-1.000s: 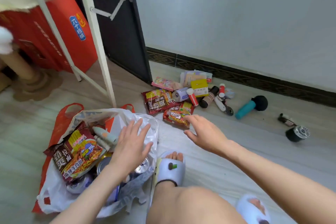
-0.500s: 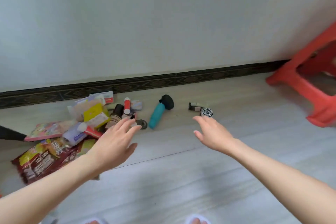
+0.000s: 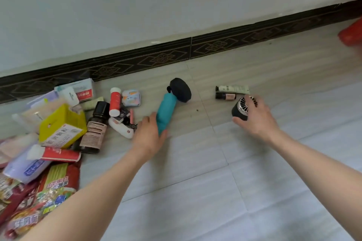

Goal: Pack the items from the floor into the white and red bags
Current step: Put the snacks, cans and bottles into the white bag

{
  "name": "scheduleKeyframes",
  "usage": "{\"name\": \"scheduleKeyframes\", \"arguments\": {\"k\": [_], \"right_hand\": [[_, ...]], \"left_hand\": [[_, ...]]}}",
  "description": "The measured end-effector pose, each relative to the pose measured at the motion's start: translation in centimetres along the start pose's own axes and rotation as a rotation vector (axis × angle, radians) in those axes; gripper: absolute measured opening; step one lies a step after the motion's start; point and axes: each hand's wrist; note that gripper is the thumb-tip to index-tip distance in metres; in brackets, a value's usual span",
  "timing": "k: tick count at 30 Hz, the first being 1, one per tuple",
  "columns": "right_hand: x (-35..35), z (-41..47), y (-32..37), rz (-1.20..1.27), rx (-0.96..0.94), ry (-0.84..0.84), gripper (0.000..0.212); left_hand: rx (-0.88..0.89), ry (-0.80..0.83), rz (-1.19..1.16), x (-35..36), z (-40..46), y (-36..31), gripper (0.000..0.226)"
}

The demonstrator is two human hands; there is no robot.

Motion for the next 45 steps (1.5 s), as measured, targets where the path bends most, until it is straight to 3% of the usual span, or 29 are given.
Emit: {"name": "scheduleKeyframes", "arguments": {"k": [8,12,15,21,27,32,37,45], "right_hand": [[0.7,2.0,1.7,-0.049,-0.091,-0.052,0.050],[1.2,-2.1,3.8,-0.046,-0.195,-0.005,0.057],[0.7,-6.3,7.5,0.001,-0.289,0.033,0.050],[-2.9,-17.7,17.0,0.042,-0.643,0.165,0.050],[-4.0,-29.9,26.8,0.139,-0.878,0.199,0.054],[-1.3,-38.7,33.2,0.136,-1.031,0.313,0.060],[4.1,-45.3,37.3,-0.001,-1.114,0.497,0.061],[13.4,-50.0,40.4,-0.226,-1.119,0.847,0.062]], "left_hand": [[-0.175,0.053,-0.201,-0.3,1.7,-0.3,0.041],[-0.124,-0.073,-0.244,-4.5,-1.0,1.1,0.038],[-0.060,-0.149,-0.243,-8.8,-4.5,2.9,0.040],[0.081,-0.133,-0.047,-17.7,-16.9,8.9,0.042],[-0.117,-0.372,-0.220,-22.9,-33.9,17.9,0.037],[-0.312,-0.530,-0.348,-22.3,-44.7,24.5,0.041],[-0.588,-0.633,-0.521,-18.1,-51.9,29.4,0.039],[-0.930,-0.598,-0.722,-7.8,-56.9,33.0,0.039]]}}
Point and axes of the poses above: each hand's wrist, its own z-axis towards the middle knuckle, its own x-axis out of the palm, y = z × x, and after that the axes turned 12 degrees about z, right-handed
